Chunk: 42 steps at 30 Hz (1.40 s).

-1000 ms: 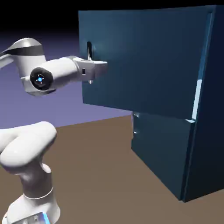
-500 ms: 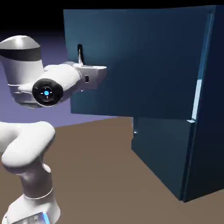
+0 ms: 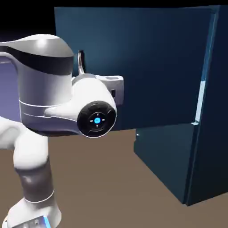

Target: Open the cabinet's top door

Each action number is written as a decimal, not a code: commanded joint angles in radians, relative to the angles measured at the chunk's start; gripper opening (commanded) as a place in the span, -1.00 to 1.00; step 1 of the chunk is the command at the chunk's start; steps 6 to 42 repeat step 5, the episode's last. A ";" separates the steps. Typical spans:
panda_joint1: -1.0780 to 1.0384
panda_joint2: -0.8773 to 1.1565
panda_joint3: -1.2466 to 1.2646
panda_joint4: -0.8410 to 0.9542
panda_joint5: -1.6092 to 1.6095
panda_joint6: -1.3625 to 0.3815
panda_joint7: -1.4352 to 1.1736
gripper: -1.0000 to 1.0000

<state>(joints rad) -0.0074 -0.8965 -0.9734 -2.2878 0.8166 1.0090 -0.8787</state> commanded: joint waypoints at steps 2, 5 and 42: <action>0.073 0.009 -0.053 0.048 -0.029 -0.021 0.004 -1.00; 0.172 -0.073 -0.094 0.050 -0.097 0.039 0.070 -1.00; 0.172 -0.073 -0.094 0.050 -0.097 0.039 0.070 -1.00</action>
